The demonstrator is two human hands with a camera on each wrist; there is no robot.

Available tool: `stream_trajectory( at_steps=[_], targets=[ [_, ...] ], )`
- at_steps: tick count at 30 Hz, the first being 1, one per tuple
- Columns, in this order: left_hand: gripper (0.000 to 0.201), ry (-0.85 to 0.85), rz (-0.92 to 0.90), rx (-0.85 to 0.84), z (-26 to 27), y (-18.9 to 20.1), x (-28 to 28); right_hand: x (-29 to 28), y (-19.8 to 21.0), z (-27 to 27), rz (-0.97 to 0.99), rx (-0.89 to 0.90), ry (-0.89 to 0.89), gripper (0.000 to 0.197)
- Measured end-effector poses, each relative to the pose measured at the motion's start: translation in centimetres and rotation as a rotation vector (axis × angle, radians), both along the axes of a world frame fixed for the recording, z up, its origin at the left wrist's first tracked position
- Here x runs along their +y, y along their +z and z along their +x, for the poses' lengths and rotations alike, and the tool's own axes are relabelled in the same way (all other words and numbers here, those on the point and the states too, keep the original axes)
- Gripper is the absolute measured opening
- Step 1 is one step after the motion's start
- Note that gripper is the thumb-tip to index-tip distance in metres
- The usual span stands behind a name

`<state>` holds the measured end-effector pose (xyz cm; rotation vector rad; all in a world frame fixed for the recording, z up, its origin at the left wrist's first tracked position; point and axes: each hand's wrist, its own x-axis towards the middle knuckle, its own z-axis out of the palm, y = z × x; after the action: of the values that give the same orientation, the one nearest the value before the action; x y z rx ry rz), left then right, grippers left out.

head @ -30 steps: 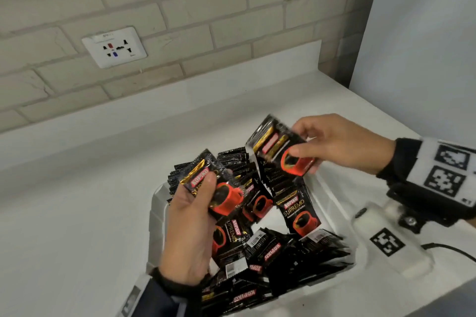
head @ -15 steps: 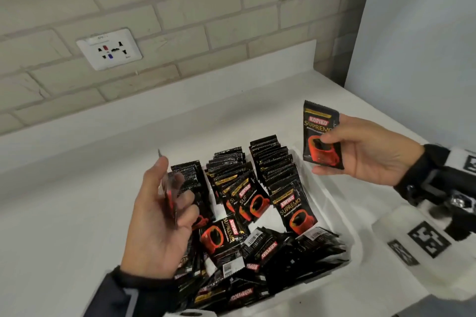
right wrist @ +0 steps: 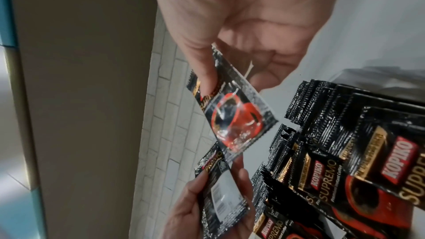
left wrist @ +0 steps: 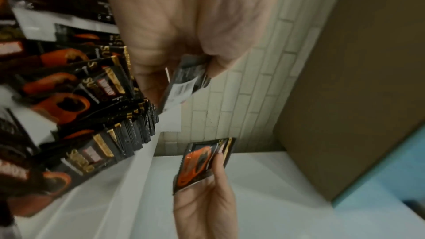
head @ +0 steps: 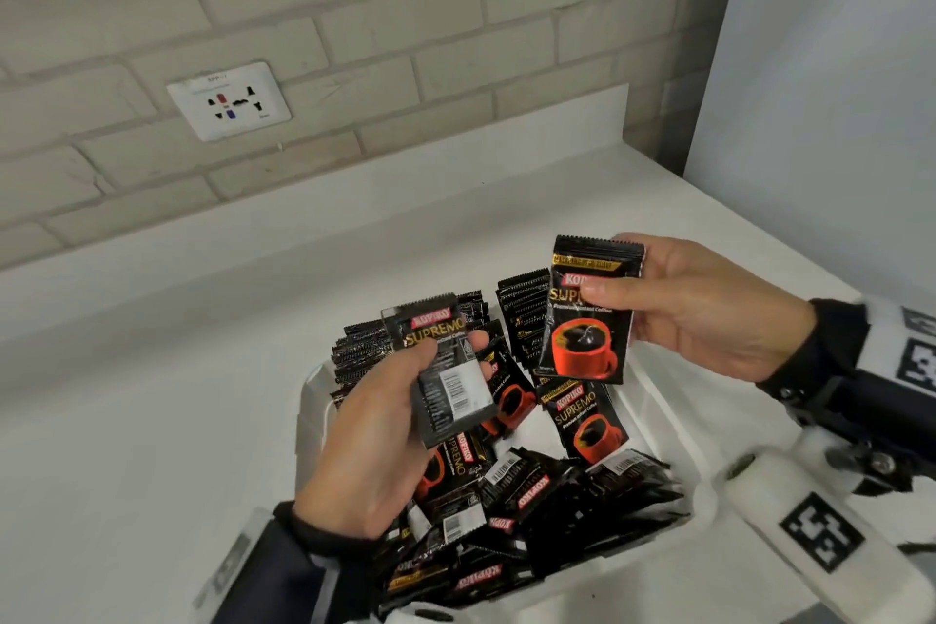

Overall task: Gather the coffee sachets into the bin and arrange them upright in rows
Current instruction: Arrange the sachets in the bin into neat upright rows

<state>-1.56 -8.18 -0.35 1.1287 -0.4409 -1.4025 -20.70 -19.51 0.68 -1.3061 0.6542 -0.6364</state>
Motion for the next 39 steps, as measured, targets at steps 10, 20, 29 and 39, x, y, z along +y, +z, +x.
stream_trajectory(
  at_steps=[10,20,29,39],
  targets=[
    [0.058,0.064,-0.113,0.132,0.0,-0.2,0.0,0.4,0.0,-0.6,-0.011,0.084,-0.047,0.032],
    [0.025,0.050,-0.073,-0.262,0.3,-0.8,0.4,0.4,-1.5,0.3,-0.616,0.812,0.308,0.026],
    [0.012,0.014,-0.103,-0.582,1.2,-0.7,0.7,0.5,-3.7,1.1,-0.985,1.010,0.492,0.019],
    [0.019,-0.218,-0.139,-1.001,0.5,-0.6,0.2,0.7,-3.6,1.6,-1.388,1.247,0.448,0.024]
  ],
)
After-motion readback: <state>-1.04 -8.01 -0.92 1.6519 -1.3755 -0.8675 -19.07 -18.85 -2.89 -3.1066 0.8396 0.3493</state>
